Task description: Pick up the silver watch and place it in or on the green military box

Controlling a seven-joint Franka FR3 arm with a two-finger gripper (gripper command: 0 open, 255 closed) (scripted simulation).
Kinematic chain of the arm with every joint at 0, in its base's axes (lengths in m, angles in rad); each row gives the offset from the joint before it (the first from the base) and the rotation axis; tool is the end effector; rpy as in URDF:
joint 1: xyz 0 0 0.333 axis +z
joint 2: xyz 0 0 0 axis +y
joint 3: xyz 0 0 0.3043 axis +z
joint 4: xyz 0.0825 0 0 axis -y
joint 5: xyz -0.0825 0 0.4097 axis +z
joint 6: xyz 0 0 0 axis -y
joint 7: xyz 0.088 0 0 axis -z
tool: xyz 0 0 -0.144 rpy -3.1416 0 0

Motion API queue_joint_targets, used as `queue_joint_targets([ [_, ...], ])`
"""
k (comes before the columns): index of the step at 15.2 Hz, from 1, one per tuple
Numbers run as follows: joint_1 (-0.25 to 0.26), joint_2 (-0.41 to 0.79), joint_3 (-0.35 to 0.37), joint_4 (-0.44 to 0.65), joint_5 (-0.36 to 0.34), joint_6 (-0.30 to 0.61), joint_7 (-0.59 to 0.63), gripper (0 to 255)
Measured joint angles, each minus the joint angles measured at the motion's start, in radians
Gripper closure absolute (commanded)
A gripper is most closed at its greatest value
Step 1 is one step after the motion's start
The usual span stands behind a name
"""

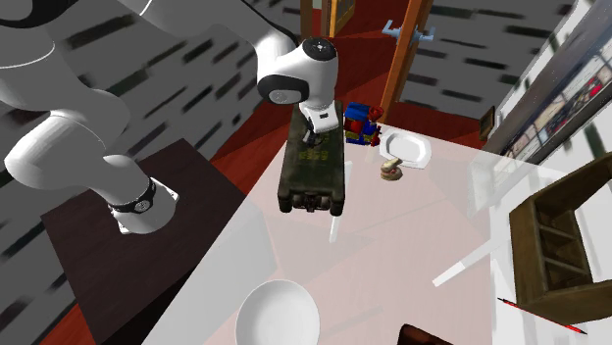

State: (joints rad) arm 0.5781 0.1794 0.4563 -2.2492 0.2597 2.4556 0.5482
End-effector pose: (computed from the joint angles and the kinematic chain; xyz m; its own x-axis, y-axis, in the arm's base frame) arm 0.2774 0.4869 0.2316 0.9507 0.2866 -0.1185 0.2569 -0.9418 -0.2170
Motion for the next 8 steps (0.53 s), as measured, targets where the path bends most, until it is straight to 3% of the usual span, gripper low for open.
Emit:
queue_joint_targets([
  [5, 0.0, 0.0, 0.0, 0.0, 0.0, 0.0, 0.0, 0],
  [8, -0.015, -0.052, -0.001, 0.012, 0.016, -0.063, -0.012, 0],
])
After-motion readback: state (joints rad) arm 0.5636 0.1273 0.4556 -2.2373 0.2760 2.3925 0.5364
